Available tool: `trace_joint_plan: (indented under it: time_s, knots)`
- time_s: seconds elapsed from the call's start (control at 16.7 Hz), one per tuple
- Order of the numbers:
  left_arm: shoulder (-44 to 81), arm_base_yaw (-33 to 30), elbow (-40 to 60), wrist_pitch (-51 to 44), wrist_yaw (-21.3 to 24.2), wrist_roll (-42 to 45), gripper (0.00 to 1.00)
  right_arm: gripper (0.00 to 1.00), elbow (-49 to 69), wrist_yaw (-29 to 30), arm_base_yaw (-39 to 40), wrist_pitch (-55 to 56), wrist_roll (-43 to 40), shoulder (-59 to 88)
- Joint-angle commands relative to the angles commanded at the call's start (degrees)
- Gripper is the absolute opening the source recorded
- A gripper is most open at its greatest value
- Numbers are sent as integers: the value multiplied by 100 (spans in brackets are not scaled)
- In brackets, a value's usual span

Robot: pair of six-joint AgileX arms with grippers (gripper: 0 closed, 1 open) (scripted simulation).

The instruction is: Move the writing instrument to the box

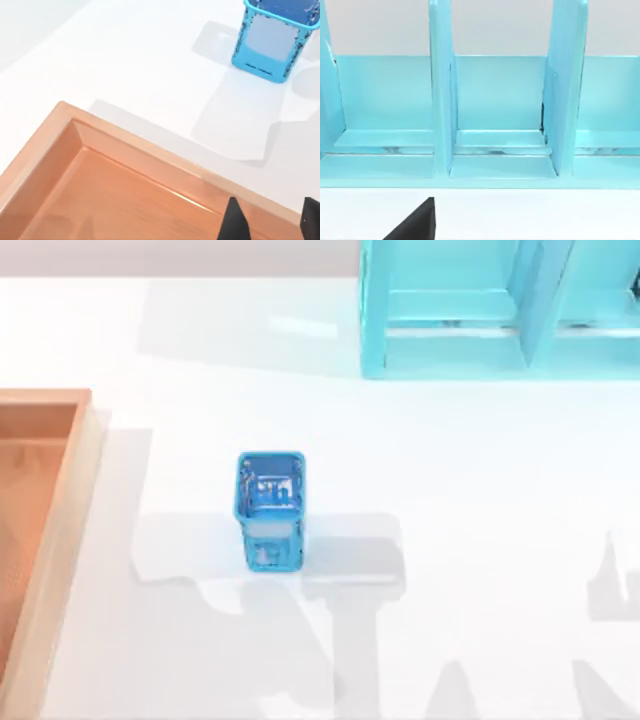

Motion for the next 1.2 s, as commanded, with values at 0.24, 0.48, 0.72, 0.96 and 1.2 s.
trace_joint_plan:
  time_s: [0.24, 0.48, 0.72, 0.96, 1.2]
  knots:
    - [-25, -33, -35, 33, -11, -19, 0, 100, 0, 0, 0, 0, 0, 0]
    - [-94, -225, -567, 649, 0, -310, 0, 100, 0, 0, 0, 0, 0, 0]
    - [-148, -396, -1252, 1679, 29, -588, 0, 100, 0, 0, 0, 0, 0, 0]
    - [-165, -485, -1511, 1956, 62, -774, 0, 100, 0, 0, 0, 0, 0, 0]
    - [-165, -485, -1511, 1956, 62, -774, 15, 100, 0, 0, 0, 0, 0, 0]
